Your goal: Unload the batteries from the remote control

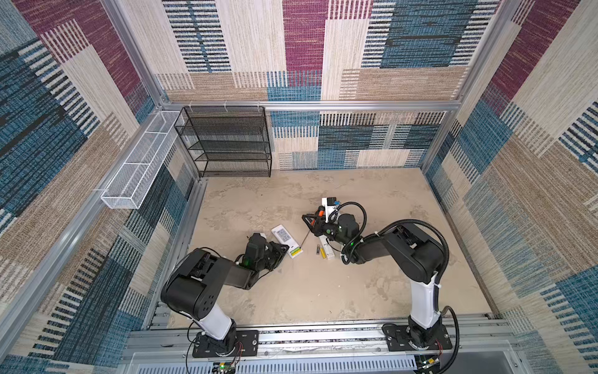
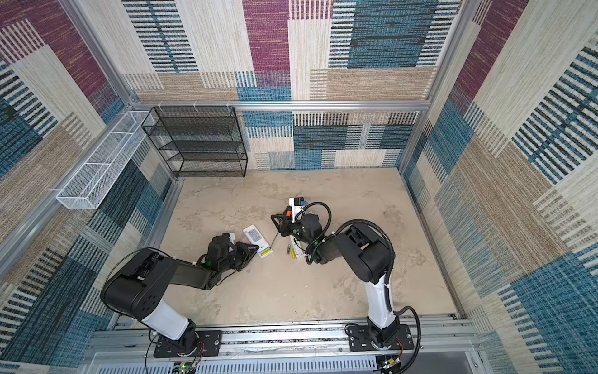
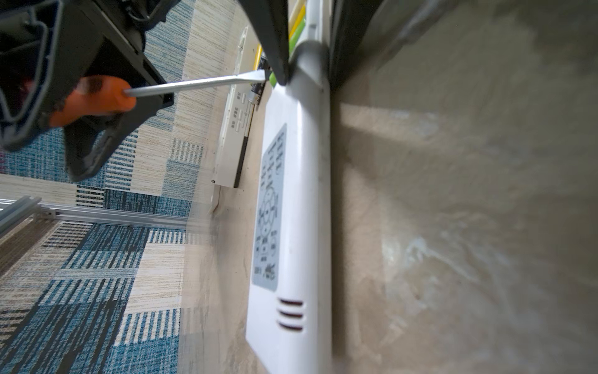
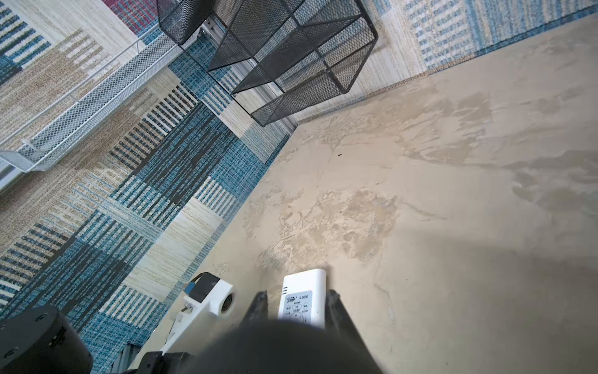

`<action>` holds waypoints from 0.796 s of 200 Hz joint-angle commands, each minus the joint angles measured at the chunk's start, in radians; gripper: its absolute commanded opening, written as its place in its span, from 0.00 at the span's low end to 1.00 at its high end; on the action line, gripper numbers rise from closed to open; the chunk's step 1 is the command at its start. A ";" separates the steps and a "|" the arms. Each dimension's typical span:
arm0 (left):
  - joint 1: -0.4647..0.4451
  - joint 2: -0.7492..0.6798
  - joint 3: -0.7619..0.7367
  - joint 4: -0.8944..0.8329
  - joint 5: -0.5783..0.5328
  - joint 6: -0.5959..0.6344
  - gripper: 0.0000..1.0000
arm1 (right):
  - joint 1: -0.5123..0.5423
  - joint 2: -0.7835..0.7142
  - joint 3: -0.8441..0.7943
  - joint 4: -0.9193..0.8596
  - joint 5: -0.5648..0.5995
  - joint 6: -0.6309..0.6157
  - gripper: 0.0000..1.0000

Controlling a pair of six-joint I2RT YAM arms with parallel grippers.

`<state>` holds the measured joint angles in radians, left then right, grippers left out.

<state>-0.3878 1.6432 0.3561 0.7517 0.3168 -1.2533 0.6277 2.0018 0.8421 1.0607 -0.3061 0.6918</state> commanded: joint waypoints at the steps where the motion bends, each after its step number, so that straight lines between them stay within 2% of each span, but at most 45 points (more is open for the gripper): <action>1: -0.005 0.018 -0.011 -0.252 0.016 0.026 0.00 | 0.008 0.004 -0.011 0.042 -0.133 0.132 0.00; 58: -0.002 0.021 -0.011 -0.244 0.020 0.027 0.00 | 0.003 -0.021 -0.018 0.028 -0.104 0.109 0.00; 109: -0.002 0.020 -0.011 -0.244 0.020 0.029 0.00 | 0.006 -0.123 0.022 -0.170 0.016 -0.115 0.00; 129: -0.003 0.019 -0.011 -0.244 0.019 0.029 0.00 | 0.014 -0.126 0.061 -0.258 0.075 -0.190 0.00; 159: -0.002 0.019 -0.010 -0.246 0.018 0.030 0.00 | 0.022 -0.105 0.103 -0.298 0.093 -0.257 0.00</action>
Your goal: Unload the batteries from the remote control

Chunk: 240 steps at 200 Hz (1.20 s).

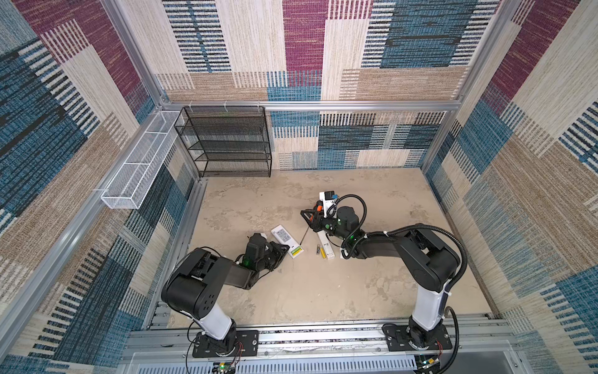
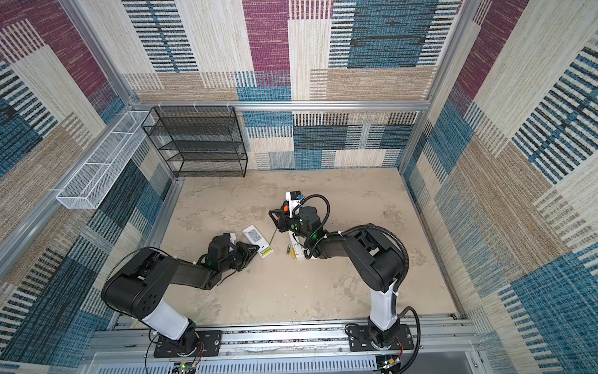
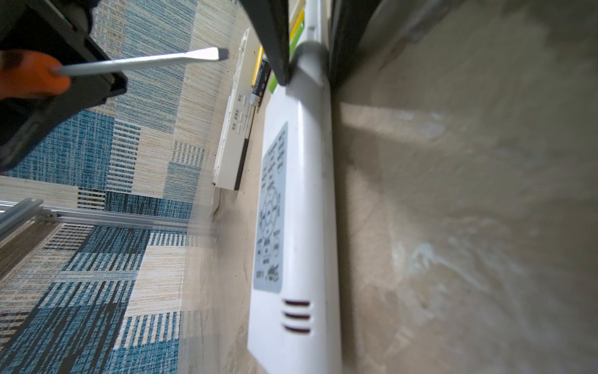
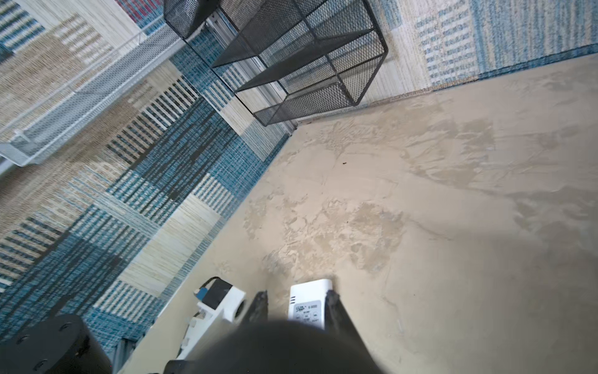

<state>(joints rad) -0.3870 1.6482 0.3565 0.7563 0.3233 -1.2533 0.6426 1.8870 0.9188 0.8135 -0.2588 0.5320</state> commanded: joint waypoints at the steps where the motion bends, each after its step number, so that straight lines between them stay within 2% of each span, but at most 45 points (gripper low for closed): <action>1: -0.004 0.014 -0.010 -0.250 0.011 0.030 0.00 | 0.007 0.010 0.027 -0.052 0.046 -0.098 0.00; 142: -0.004 0.010 -0.009 -0.258 0.011 0.032 0.00 | 0.054 0.058 0.069 -0.088 0.057 -0.169 0.00; 173: -0.003 0.009 -0.011 -0.259 0.009 0.032 0.00 | 0.081 0.057 0.071 -0.103 0.096 -0.191 0.00; 240: -0.004 0.009 -0.017 -0.267 0.005 0.031 0.00 | 0.207 0.047 0.000 -0.091 0.308 -0.296 0.00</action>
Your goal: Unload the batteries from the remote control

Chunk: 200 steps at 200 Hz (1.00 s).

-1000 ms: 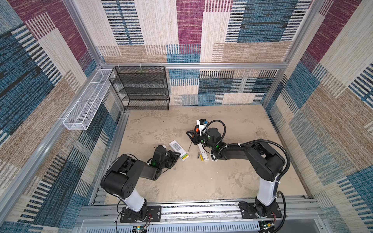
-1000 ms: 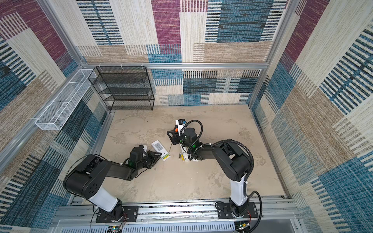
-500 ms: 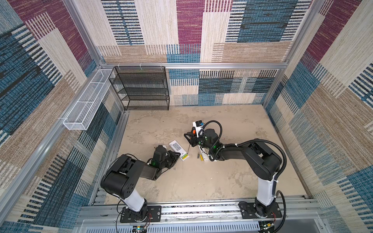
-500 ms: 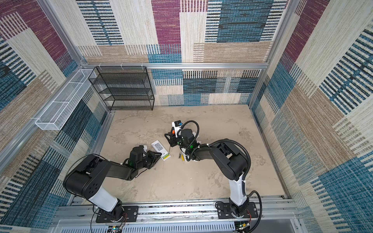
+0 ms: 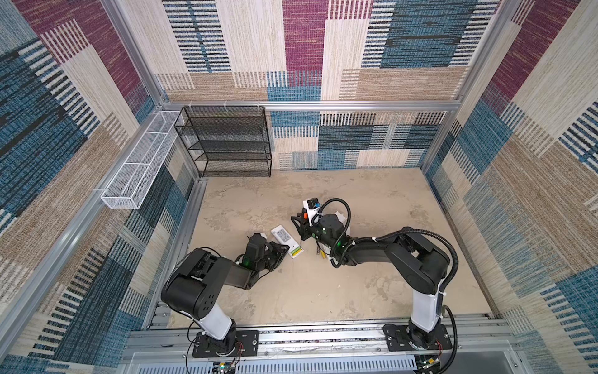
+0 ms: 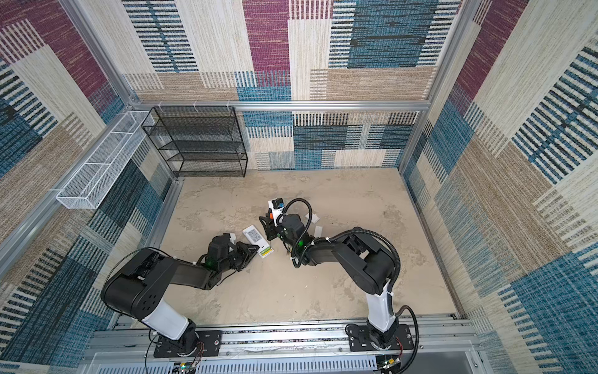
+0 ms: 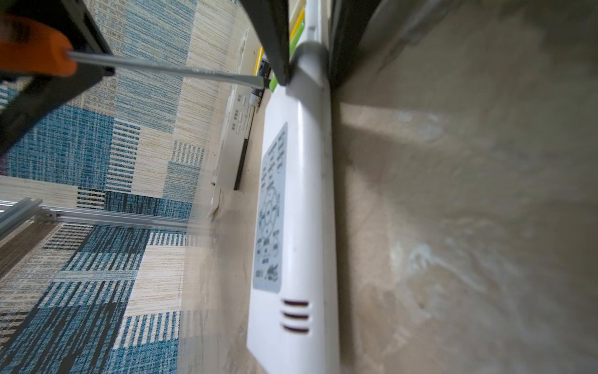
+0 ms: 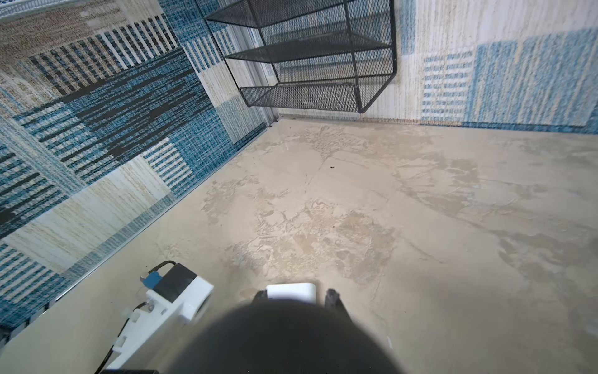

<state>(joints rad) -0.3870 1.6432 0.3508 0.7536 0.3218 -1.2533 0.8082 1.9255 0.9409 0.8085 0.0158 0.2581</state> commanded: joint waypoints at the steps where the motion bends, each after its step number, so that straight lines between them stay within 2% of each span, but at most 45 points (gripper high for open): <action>1: -0.003 0.013 -0.012 -0.264 0.007 0.031 0.00 | 0.043 0.008 -0.022 -0.086 0.036 -0.025 0.00; 68: -0.005 0.015 -0.009 -0.276 0.008 0.034 0.00 | 0.112 0.026 -0.049 -0.060 0.120 -0.144 0.00; 96: -0.005 0.015 -0.006 -0.282 0.009 0.037 0.00 | 0.138 0.038 -0.043 -0.075 0.113 -0.175 0.00; 159: -0.004 0.022 -0.011 -0.272 0.029 0.040 0.00 | 0.094 0.054 -0.144 0.063 -0.020 0.015 0.00; 200: -0.006 0.044 -0.028 -0.236 0.047 0.035 0.00 | 0.056 0.101 -0.187 0.182 -0.069 0.207 0.00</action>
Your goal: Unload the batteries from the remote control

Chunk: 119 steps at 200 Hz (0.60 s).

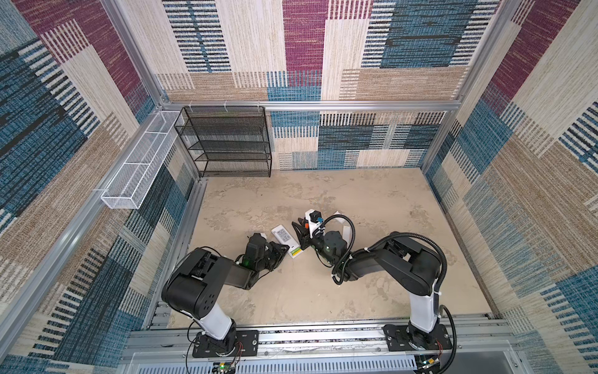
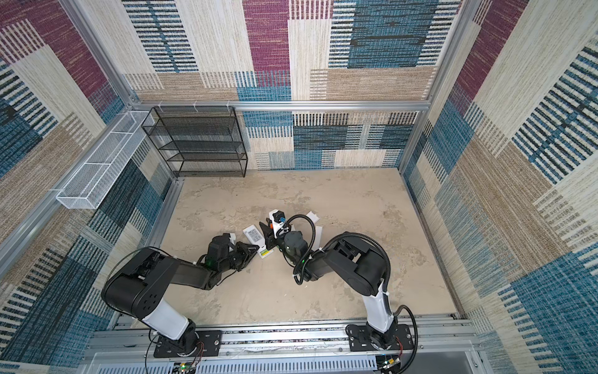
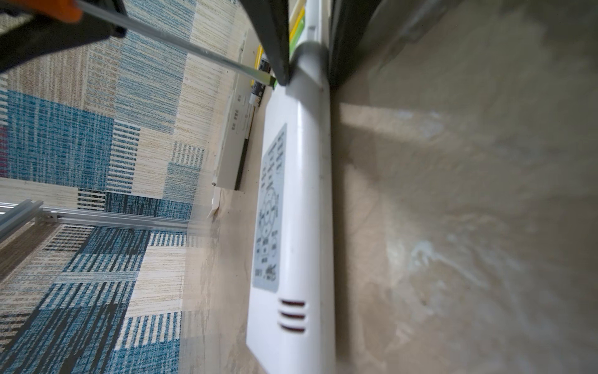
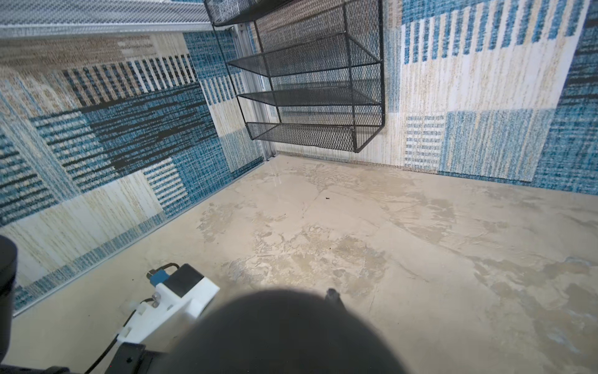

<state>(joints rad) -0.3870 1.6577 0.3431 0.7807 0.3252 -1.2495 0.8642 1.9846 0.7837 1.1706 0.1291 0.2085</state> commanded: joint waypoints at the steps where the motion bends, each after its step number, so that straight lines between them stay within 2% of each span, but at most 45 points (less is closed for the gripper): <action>1: -0.006 0.031 -0.021 -0.262 0.044 0.031 0.00 | -0.002 0.042 -0.031 -0.177 -0.182 0.261 0.00; 75: -0.005 0.091 -0.054 -0.131 0.063 -0.005 0.00 | -0.083 0.010 -0.074 -0.104 -0.138 0.544 0.00; 119: -0.003 0.091 -0.058 -0.123 0.060 -0.008 0.00 | -0.105 -0.006 -0.069 -0.102 -0.119 0.612 0.00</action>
<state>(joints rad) -0.3836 1.7287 0.2981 0.9680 0.3252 -1.2572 0.7528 1.9800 0.7151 1.1954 0.1333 0.6964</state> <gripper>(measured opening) 0.214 0.305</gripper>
